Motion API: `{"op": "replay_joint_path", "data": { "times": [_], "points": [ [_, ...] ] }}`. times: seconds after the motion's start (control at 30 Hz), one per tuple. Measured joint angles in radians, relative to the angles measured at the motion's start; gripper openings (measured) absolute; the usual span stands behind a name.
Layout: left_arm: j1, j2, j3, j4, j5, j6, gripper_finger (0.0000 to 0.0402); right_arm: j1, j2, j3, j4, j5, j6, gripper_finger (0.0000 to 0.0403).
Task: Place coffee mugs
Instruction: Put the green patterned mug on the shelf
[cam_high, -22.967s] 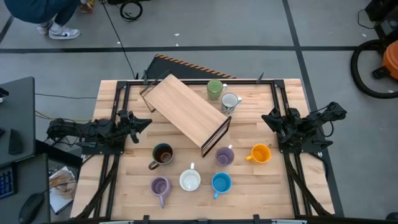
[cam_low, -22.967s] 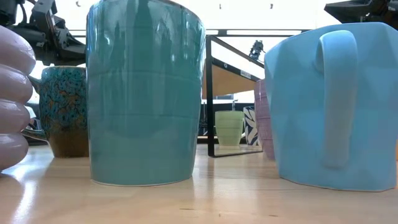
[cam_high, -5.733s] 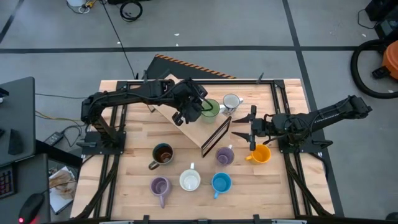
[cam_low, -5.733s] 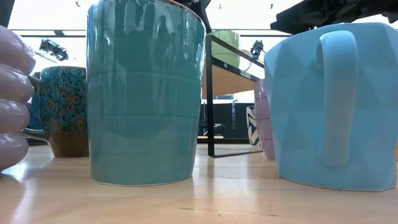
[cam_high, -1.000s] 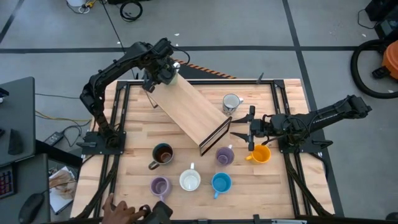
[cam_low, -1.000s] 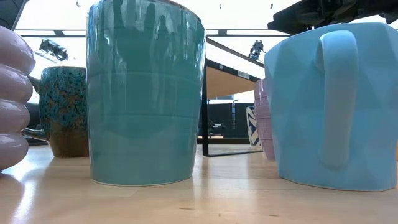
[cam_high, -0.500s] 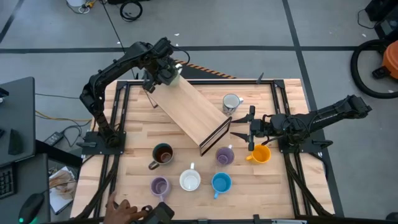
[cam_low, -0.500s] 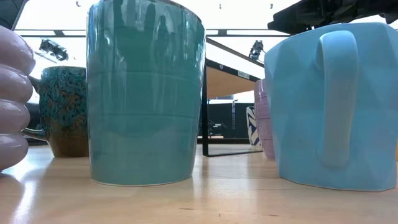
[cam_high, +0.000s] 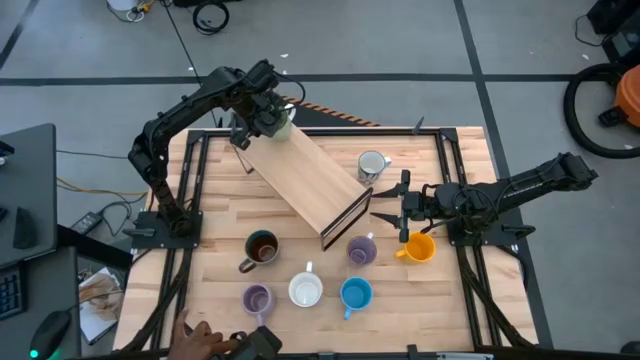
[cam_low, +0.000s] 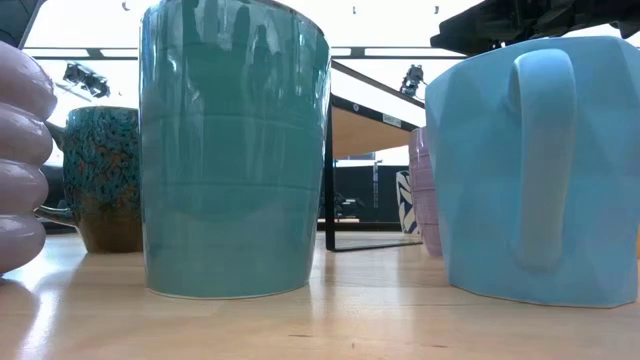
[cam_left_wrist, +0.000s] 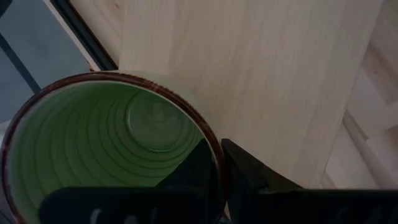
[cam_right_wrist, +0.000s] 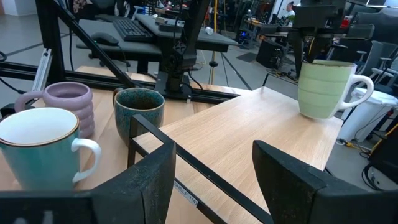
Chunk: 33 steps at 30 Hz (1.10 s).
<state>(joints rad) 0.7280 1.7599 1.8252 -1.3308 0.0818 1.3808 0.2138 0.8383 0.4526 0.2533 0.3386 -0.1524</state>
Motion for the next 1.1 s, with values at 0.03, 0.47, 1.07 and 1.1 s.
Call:
{"op": "replay_joint_path", "data": {
  "times": [0.03,0.47,1.07,1.1],
  "points": [
    [0.0,0.0,0.0,0.0,0.0,-0.001,0.0034,0.0,0.0,0.0,0.0,0.0,0.0,0.0219],
    [0.0,0.0,0.001,0.012,-0.001,-0.068,0.0036,0.0,0.0,0.0,0.0,0.0,0.0,0.0219],
    [-0.012,0.0,0.002,0.027,-0.002,-0.122,0.0037,0.0,0.0,0.0,-0.021,-0.045,-0.009,0.0219],
    [-0.014,0.0,0.002,0.026,-0.002,-0.13,0.0037,0.0,0.0,0.0,-0.024,-0.045,-0.009,0.0219]
  ]
}}
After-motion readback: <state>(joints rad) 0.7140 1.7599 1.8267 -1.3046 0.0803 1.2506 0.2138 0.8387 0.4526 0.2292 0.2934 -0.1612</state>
